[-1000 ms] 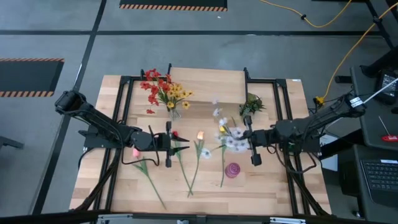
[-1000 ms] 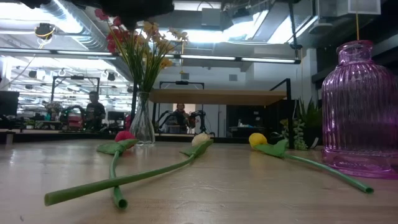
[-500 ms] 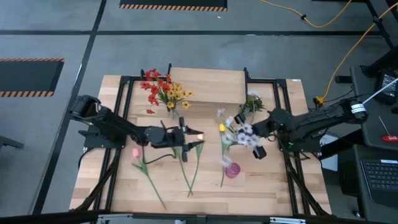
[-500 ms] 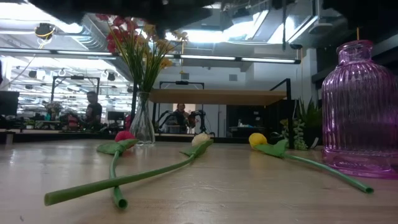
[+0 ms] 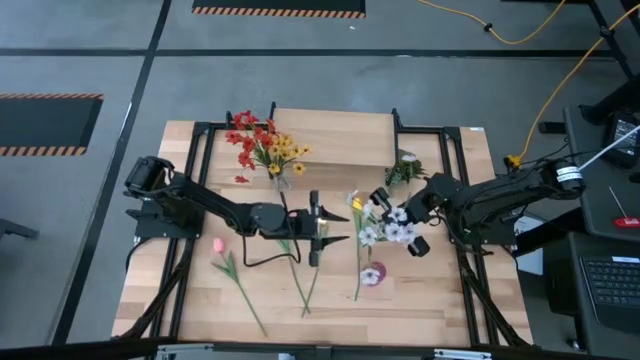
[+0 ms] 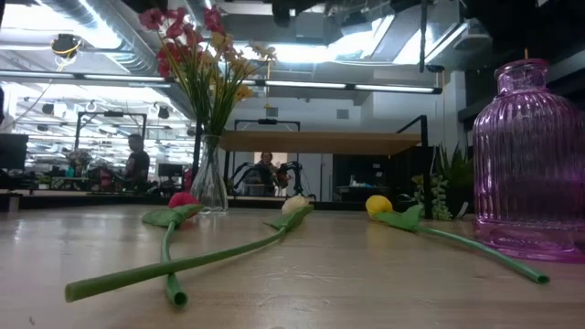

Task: Pick and place flowers into a vace then onto a shelf
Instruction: Put the white flowers into the transparent vase

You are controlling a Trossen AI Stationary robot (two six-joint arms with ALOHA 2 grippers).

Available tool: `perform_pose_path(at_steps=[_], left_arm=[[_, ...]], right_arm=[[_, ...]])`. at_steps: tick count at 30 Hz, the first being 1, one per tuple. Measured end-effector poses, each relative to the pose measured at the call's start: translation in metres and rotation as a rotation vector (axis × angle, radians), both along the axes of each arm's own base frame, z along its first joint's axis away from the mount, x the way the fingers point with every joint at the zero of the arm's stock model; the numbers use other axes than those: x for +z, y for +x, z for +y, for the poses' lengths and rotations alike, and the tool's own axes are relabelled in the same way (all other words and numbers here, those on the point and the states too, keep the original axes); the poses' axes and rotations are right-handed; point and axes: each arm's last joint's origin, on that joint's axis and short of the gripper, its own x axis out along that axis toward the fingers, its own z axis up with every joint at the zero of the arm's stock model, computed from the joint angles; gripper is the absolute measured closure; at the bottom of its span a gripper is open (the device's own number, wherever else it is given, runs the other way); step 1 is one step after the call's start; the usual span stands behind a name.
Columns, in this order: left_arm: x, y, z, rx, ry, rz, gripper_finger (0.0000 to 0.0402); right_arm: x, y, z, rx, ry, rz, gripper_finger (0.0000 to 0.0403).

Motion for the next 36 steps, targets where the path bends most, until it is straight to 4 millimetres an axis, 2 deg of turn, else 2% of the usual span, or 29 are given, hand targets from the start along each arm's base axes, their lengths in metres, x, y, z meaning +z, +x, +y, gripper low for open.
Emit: perform_pose_path(at_steps=[4,8,13,22,27,36], left_arm=[[-0.001,0.003,0.006,0.005,-0.065,-0.003,0.0218],[-0.005,0.007,0.009,-0.065,-0.098,-0.002,0.0218],[-0.010,0.013,0.010,-0.094,-0.104,0.002,0.0219],[-0.006,0.035,0.006,-0.156,-0.083,-0.012,0.0219],[0.000,0.039,0.009,-0.148,-0.086,-0.020,0.0219],[-0.001,0.040,0.012,-0.187,-0.140,0.004,0.0219]], right_arm=[[0.000,0.000,0.000,0.000,-0.002,-0.001,0.0403],[0.000,0.000,0.000,-0.001,-0.004,-0.003,0.0403],[0.000,0.000,0.000,-0.001,-0.004,-0.003,0.0403],[-0.001,0.000,0.000,0.000,-0.001,0.010,0.0403],[-0.001,0.000,0.000,0.000,-0.001,0.015,0.0403],[-0.001,0.000,0.000,-0.003,-0.001,0.009,0.0403]])
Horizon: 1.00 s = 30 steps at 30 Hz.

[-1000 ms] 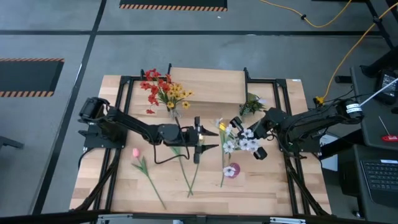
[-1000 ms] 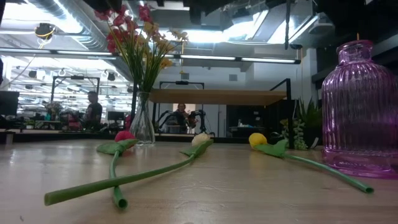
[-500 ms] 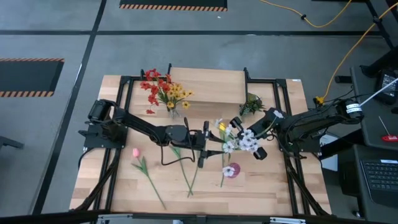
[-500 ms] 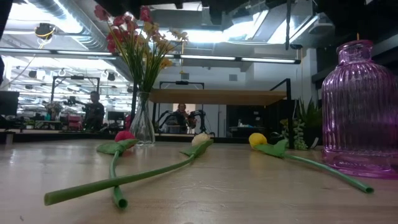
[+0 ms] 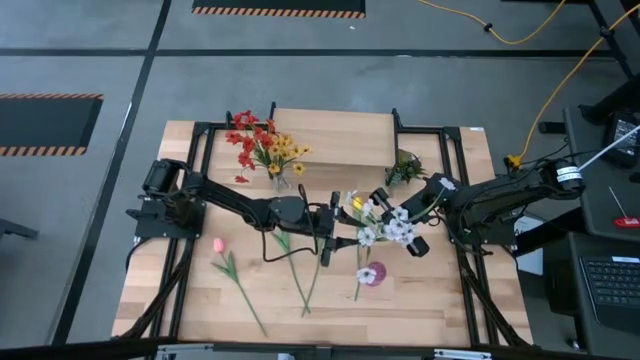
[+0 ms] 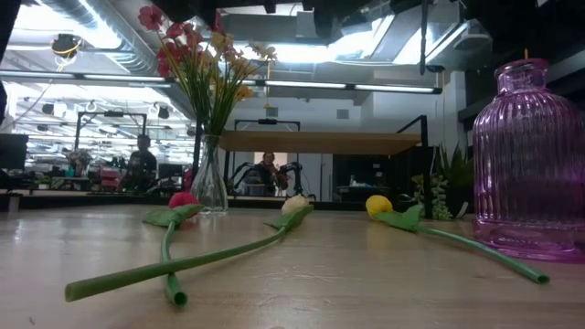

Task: Pick and place flowers into a vace then onto a shelf
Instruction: Put the white flowers into the transparent vase

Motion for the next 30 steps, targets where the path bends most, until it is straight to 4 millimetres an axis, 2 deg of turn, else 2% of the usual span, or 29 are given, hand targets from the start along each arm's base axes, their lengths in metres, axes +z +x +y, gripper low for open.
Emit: perform_pose_path(at_steps=[12,21,26,30], left_arm=[[0.002,0.001,-0.001,-0.026,-0.002,-0.002,0.0219],[0.002,0.021,-0.003,-0.083,0.006,0.021,0.0219],[0.005,0.023,0.002,-0.074,0.027,0.017,0.0219],[0.006,0.022,0.000,-0.146,0.028,0.013,0.0219]], right_arm=[[0.000,0.000,0.000,-0.002,-0.003,-0.005,0.0403],[0.000,0.000,0.000,-0.002,-0.002,-0.003,0.0403],[-0.001,0.000,0.000,-0.001,0.000,0.011,0.0403],[-0.001,0.000,0.000,-0.001,-0.001,0.016,0.0403]])
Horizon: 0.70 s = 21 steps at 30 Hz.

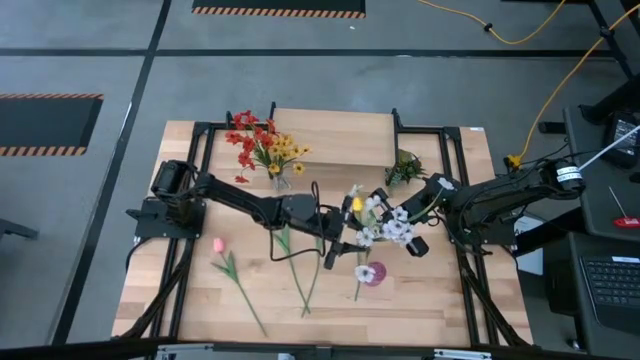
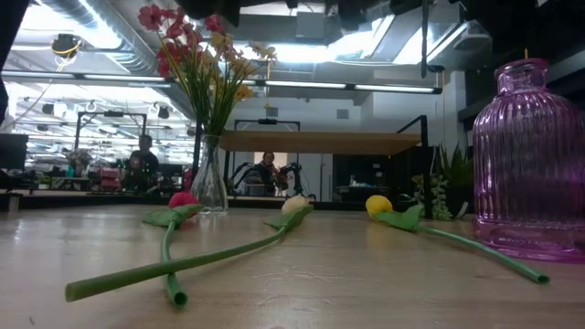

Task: Pick and place flowers into a vace then onto a shelf
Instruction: Put the white flowers into the transparent vase

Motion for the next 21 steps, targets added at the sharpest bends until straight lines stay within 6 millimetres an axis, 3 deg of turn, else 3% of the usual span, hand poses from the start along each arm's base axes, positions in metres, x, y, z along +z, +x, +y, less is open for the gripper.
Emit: perform_pose_path(at_steps=[12,21], left_arm=[[0.000,0.001,0.008,-0.004,0.016,-0.002,0.0226],[0.000,0.002,0.015,0.008,0.016,-0.001,0.0300]], right_arm=[[0.001,0.000,0.000,0.000,0.000,-0.006,0.0402],[0.001,0.000,0.000,-0.004,-0.002,-0.011,0.0402]])
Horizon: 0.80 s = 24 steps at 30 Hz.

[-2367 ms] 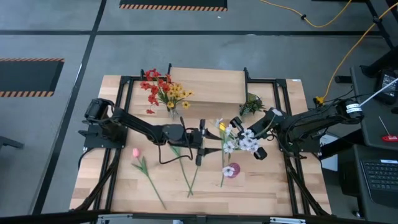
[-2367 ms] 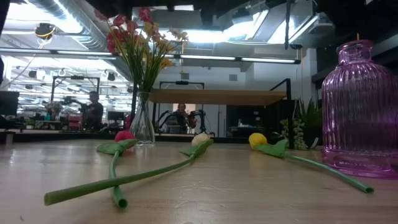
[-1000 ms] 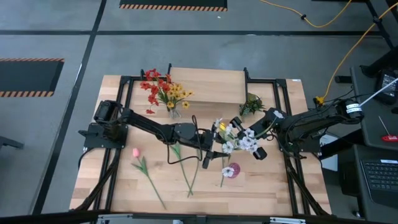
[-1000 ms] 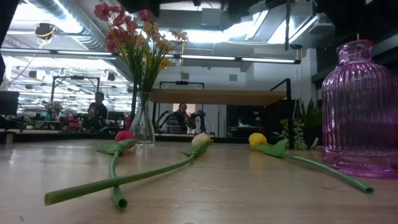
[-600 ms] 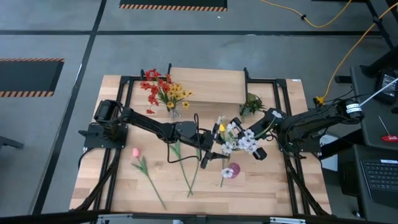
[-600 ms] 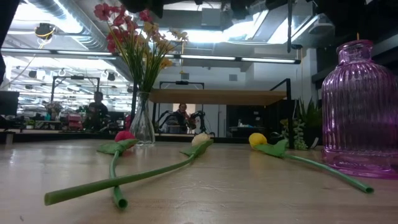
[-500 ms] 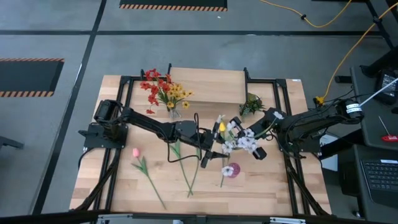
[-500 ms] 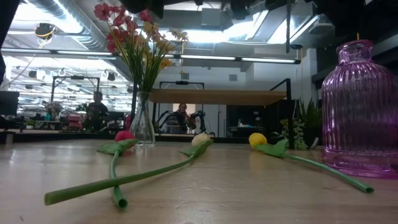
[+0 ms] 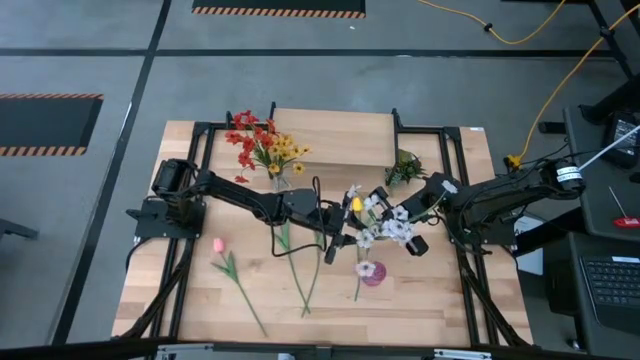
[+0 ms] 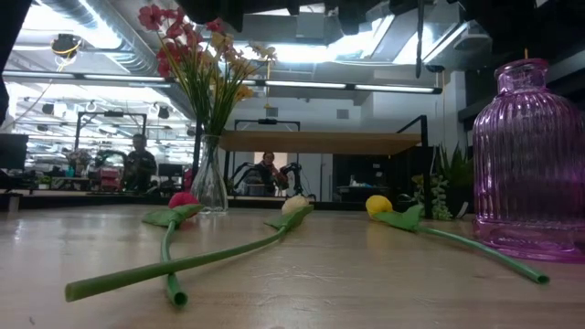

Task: Pick and place flowers into a vace then onto a shelf
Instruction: Put the white flowers into the transparent vase

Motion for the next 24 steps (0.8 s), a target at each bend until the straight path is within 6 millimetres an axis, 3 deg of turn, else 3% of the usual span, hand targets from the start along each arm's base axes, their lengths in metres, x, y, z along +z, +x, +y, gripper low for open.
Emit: perform_pose_path(at_steps=[8,11,24], left_arm=[[-0.0006,-0.0004,-0.0009,-0.044,0.005,0.004,0.0382],[-0.0010,-0.0004,-0.0009,-0.043,0.024,0.001,0.0391],[-0.0006,-0.0006,-0.0009,-0.043,0.029,-0.001,0.0396]], right_arm=[[-0.0010,0.0002,0.0000,0.000,-0.001,0.011,0.0401],[-0.0016,0.0004,0.0000,-0.004,0.003,0.020,0.0389],[0.0059,-0.0047,-0.0006,-0.013,0.007,-0.016,0.0259]])
